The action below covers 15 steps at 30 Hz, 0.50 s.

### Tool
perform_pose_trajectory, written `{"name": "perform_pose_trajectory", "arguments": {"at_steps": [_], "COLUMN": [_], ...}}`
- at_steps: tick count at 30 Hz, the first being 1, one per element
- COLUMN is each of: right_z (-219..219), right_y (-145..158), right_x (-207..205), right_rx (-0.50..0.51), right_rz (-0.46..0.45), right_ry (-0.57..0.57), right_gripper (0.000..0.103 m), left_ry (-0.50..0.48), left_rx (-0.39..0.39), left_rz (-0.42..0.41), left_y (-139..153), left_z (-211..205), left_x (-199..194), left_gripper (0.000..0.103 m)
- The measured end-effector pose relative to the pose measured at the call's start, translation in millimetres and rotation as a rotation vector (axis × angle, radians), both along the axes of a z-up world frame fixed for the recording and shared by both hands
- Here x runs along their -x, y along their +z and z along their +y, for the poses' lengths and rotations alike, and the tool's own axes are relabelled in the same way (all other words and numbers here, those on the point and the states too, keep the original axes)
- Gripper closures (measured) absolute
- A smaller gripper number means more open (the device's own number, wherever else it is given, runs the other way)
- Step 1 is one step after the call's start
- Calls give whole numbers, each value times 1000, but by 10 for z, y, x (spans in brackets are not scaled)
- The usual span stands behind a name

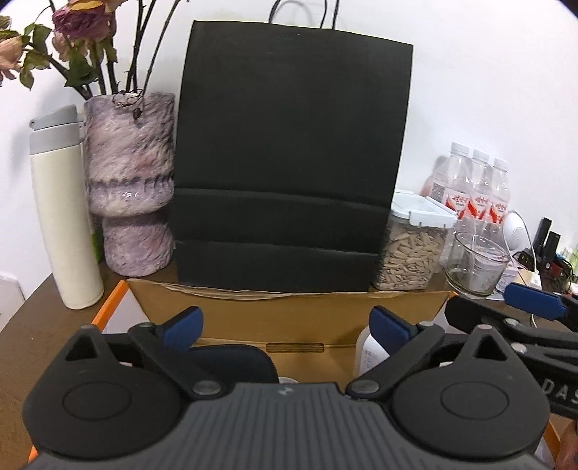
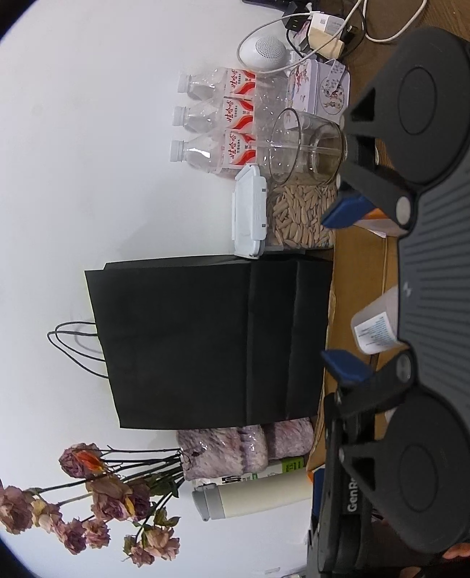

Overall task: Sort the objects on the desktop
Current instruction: 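Open both grippers to release the lid and container into the box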

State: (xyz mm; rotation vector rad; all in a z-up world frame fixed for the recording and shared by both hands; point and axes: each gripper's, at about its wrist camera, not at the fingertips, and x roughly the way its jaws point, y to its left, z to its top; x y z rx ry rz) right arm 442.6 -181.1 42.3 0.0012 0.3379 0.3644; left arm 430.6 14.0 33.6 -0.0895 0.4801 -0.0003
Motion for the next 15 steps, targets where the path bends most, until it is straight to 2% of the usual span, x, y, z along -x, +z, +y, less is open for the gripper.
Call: {"name": "perform_pose_trajectory", "arguments": {"at_steps": [1,6,15], "right_z": [-3,-29,-44], "right_y": [1,16,49], "right_x": [2,29,118], "right_rx": [-2,-16,-17], "right_rz": [-1,-15,-32], "right_ry": [1,-8,-16], "right_gripper": [23,2,0], "left_ry": [5,6,19], "left_rx": [0,3,-32], "left_rz": [1,-38,-107], "left_y": [-2,14,77], "left_z": [2,2,-39], "left_x": [0,58,189], "left_gripper": [0,0,0]}}
